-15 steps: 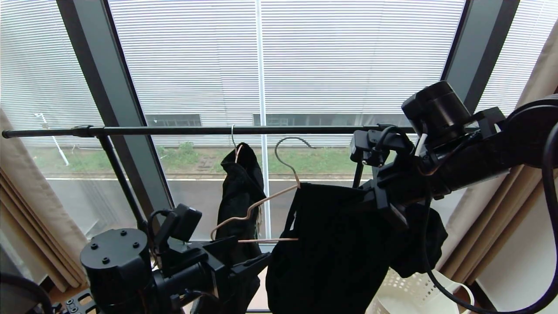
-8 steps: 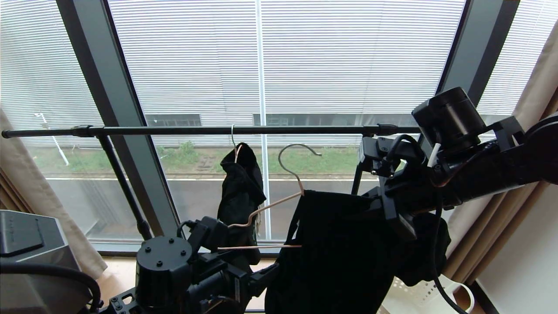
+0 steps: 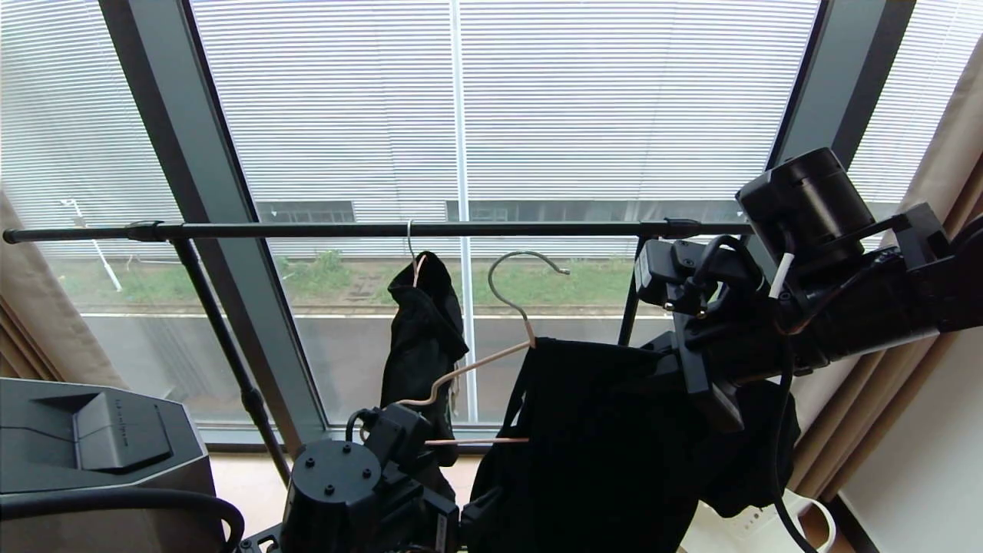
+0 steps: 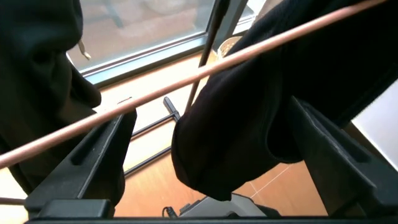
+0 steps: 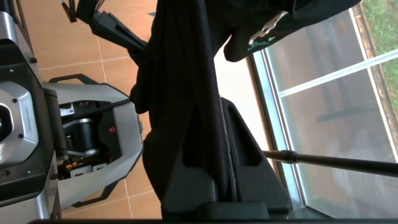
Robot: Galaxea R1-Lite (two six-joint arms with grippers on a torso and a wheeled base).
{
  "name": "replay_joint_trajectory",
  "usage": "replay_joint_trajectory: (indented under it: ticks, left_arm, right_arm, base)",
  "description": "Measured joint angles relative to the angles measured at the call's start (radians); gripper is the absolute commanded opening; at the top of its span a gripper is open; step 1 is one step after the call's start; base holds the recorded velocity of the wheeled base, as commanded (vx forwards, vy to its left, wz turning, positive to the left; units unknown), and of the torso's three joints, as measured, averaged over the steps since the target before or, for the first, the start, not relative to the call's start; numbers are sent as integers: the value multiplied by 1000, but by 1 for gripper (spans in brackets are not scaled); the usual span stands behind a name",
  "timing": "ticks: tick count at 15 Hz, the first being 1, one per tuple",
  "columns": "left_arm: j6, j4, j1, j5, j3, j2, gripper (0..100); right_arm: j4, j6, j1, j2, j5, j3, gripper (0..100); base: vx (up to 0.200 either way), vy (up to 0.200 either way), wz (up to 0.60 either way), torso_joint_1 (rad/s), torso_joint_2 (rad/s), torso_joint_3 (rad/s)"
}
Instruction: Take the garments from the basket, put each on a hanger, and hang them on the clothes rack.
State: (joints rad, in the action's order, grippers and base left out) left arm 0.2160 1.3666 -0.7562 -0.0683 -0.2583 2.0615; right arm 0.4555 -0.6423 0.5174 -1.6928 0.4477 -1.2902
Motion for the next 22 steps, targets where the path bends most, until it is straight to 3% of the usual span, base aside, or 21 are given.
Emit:
replay_joint_trajectory:
  ticks: [9, 10, 16, 22]
  left_arm:
    - [-83, 13, -6, -86, -11, 89, 100]
    - [-83, 13, -6, -86, -11, 96, 0]
    - [-84, 140, 5, -84, 20, 105, 0]
    - [-86, 146, 32, -78, 23, 105, 0]
  right_arm:
    - [0, 2, 5, 19, 0, 4, 0]
    - [0, 2, 5, 23, 0, 8, 0]
    - [-21, 0, -39, 41, 20, 49, 0]
    - [-177, -3, -156, 102, 104, 233, 0]
  base:
    - [0, 0, 0, 0, 0, 0]
    - [0, 0, 0, 0, 0, 0]
    - [0, 0, 0, 0, 0, 0]
    - [0, 0, 0, 0, 0, 0]
